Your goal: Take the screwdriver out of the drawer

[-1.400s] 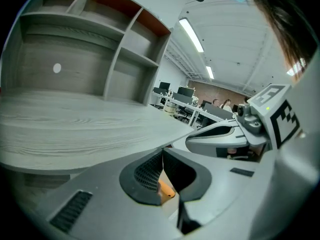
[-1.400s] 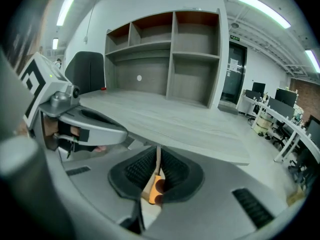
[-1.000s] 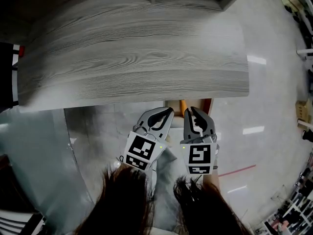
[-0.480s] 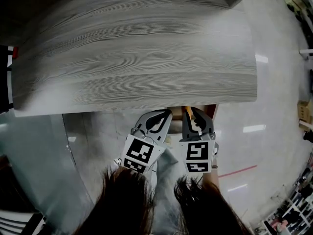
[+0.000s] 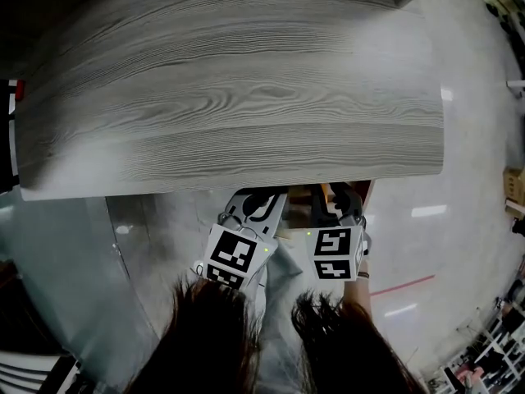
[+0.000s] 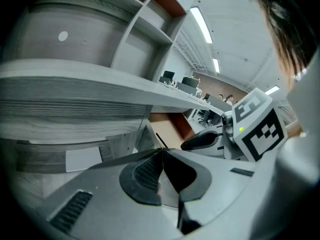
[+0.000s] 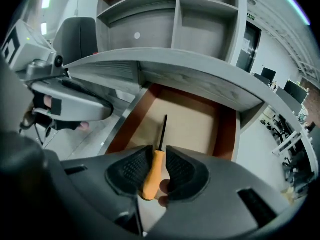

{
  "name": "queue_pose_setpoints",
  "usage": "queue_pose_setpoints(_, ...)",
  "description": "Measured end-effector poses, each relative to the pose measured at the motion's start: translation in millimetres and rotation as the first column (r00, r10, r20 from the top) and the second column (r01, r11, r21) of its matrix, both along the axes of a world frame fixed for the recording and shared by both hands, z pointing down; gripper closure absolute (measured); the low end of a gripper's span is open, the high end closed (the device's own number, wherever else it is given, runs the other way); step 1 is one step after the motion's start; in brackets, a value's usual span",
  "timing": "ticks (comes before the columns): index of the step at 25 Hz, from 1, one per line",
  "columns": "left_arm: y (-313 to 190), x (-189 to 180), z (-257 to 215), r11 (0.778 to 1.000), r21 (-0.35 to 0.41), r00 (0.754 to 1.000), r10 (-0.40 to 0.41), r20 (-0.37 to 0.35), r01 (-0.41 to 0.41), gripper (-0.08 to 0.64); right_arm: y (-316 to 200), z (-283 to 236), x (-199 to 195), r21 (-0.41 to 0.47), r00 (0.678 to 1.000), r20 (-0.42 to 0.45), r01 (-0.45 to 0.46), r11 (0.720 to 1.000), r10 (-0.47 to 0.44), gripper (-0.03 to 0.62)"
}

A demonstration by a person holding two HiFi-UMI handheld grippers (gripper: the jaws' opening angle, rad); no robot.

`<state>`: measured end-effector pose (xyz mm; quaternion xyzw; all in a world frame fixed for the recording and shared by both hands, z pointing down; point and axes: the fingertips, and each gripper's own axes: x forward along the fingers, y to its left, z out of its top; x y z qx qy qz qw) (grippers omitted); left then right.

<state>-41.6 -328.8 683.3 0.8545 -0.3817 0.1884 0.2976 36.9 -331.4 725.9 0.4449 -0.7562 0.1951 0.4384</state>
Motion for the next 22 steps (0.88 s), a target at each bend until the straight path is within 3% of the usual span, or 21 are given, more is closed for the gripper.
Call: queue_pose_setpoints(22, -3.9, -11.2, 20.1, 0.999, -0.038, 0.999, -0.034, 0.014, 0.034, 0.542, 0.7, 42.0, 1.6, -0.168, 0.996, -0.019, -0.091, 0.982, 0.089, 0.505)
